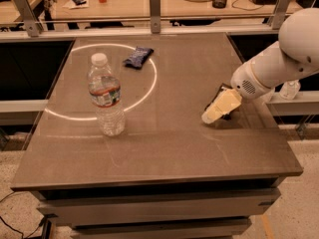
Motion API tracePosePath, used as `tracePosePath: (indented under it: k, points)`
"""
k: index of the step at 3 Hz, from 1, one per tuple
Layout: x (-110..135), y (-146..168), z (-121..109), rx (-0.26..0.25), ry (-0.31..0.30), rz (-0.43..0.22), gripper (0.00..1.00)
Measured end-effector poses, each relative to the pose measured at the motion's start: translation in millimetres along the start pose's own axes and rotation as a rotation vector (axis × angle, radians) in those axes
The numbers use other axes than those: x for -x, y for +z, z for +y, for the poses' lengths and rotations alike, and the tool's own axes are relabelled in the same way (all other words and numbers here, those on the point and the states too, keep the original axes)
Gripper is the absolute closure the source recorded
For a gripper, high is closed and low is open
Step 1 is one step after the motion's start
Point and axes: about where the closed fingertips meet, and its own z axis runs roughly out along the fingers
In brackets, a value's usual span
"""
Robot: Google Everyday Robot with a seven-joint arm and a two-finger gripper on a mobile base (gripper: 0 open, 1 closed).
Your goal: Move rxbar chocolate near rxbar blueberry
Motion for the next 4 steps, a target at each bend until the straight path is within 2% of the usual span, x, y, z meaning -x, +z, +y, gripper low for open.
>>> tracePosePath:
  k: [1, 2, 4]
  points:
    - [-0.9, 1.7, -6.5, -0.002, -0.036, 0.010, 0.19]
    - [2.5, 2.4, -7.9, 0.017, -0.076, -0.007, 0.43]
    - [7.5, -4.4, -8.2, 0.019, -0.080, -0.010, 0.89]
